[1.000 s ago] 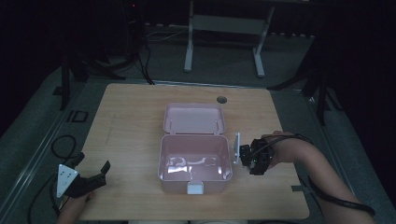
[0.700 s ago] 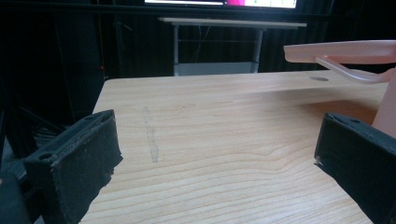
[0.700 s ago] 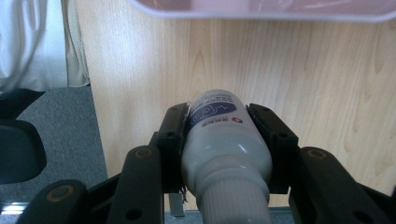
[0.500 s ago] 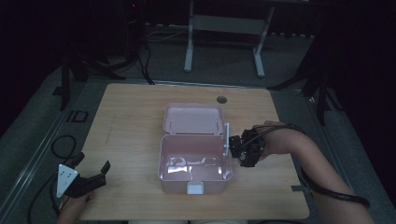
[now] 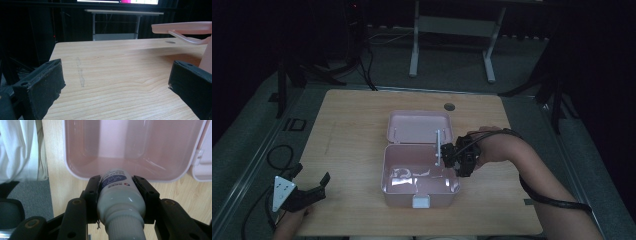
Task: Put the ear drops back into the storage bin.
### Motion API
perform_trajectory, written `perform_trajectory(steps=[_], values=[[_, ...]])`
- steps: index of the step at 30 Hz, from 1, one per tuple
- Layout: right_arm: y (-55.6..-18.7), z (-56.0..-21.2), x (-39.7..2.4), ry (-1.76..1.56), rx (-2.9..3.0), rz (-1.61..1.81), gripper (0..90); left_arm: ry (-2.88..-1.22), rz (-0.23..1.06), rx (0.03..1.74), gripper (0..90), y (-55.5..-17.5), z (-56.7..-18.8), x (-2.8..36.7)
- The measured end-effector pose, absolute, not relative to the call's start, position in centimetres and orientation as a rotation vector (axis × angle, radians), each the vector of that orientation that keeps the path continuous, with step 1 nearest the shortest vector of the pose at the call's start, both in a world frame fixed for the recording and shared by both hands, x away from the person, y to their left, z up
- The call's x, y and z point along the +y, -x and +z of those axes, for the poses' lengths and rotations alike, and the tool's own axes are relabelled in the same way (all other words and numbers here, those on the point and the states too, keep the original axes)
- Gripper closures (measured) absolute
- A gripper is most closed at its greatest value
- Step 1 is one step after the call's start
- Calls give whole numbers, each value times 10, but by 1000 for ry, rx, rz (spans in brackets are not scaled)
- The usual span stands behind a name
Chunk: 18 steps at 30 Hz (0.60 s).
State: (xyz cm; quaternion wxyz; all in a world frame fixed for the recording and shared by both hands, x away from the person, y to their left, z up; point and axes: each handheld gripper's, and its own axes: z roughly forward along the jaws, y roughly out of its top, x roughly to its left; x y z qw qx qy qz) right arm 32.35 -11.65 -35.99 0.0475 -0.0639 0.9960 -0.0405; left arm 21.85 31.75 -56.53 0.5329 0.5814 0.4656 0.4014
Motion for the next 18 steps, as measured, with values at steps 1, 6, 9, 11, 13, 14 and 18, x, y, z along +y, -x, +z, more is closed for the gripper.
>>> perform_trajectory(steps=[1,6,9,11,13,14,18], values=[[-324,-361,-113,190,3036,-113,594,-1386,957,1111,4,-218,-565,318],[-325,-364,-107,205,3039,-109,594,-1386,955,1111,4,-219,-565,318],[-326,-369,-103,195,3040,-106,594,-1386,956,1111,4,-218,-565,318],[-328,-375,-100,193,3045,-101,594,-1386,957,1111,4,-218,-565,317],[-329,-380,-98,192,3050,-92,594,-1386,957,1110,4,-218,-565,318],[-329,-380,-98,192,3050,-92,594,-1386,956,1111,4,-218,-565,318],[-332,-390,-94,192,3055,-96,594,-1387,956,1110,4,-218,-565,318]])
